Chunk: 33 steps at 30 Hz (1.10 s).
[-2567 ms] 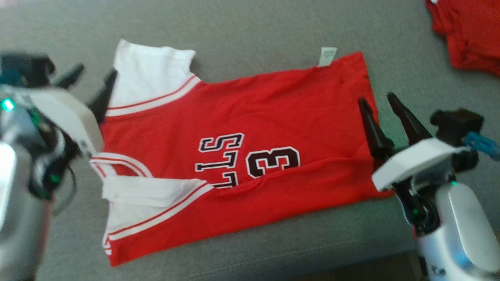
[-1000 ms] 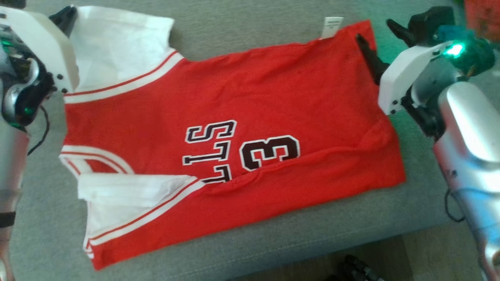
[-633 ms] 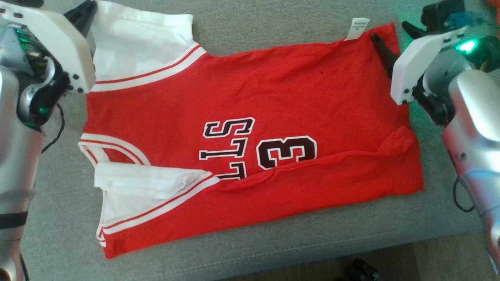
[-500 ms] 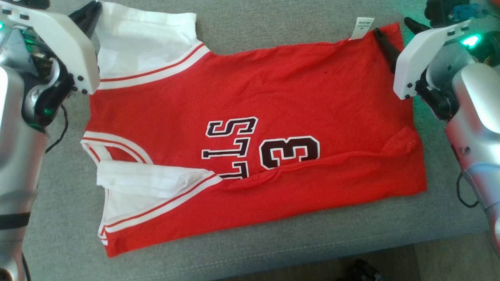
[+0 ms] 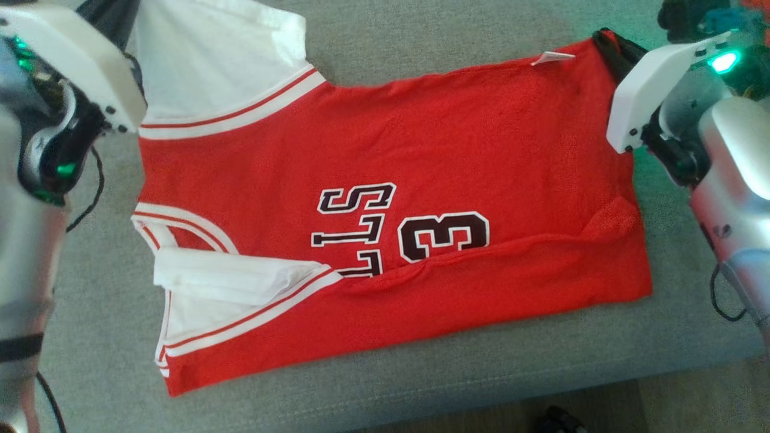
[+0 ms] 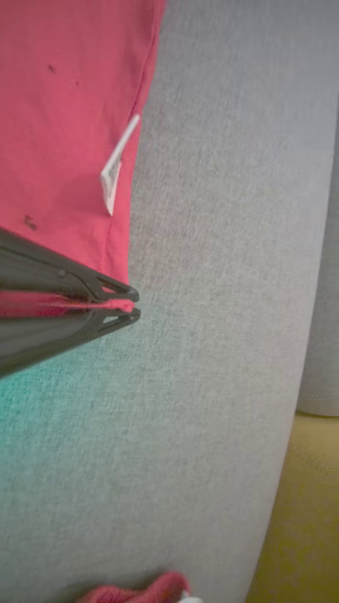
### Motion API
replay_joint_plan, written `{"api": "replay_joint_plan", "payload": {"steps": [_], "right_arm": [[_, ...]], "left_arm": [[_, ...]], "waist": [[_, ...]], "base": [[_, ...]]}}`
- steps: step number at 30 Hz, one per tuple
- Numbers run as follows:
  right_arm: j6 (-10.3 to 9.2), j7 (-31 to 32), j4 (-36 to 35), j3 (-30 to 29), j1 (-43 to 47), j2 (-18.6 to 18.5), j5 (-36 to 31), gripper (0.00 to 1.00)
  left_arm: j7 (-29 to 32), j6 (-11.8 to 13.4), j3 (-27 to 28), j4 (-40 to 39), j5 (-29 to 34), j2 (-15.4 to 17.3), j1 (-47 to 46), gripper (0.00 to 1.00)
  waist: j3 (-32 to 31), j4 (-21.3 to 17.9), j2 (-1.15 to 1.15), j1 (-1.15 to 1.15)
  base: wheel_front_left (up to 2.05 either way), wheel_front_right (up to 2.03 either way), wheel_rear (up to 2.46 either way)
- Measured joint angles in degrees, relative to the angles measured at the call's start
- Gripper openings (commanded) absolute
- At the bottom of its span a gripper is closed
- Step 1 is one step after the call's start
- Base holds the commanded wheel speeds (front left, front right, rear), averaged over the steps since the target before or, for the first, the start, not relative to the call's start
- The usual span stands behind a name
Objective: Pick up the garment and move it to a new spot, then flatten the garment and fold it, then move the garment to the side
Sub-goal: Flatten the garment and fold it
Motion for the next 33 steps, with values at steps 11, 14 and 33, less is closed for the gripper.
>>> {"api": "replay_joint_plan", "payload": {"steps": [11,14,33], "right_arm": [[0.0,-8.5,-9.6,0.6,10.1,-4.0,2.5,0.0],[0.0,-9.6,-13.3,-1.6,15.5,-4.7,2.7,0.0],[0.0,-3.7,-33.2,-23.2,41.7,0.2,-7.4,0.0]], "left_arm": [[-6.4,5.8,5.5,-18.6,-3.6,0.1,19.7,0.0],[-7.6,8.3,7.0,-24.4,-4.5,0.0,27.3,0.0],[-14.7,14.0,6.5,-37.5,-7.6,-5.7,57.7,0.0]], "waist": [[-4.5,0.6,0.0,0.0],[-5.9,0.9,0.0,0.0],[-10.2,3.4,0.0,0.0]], "base": [[0.0,0.0,0.0],[0.0,0.0,0.0],[0.0,0.0,0.0]]}}
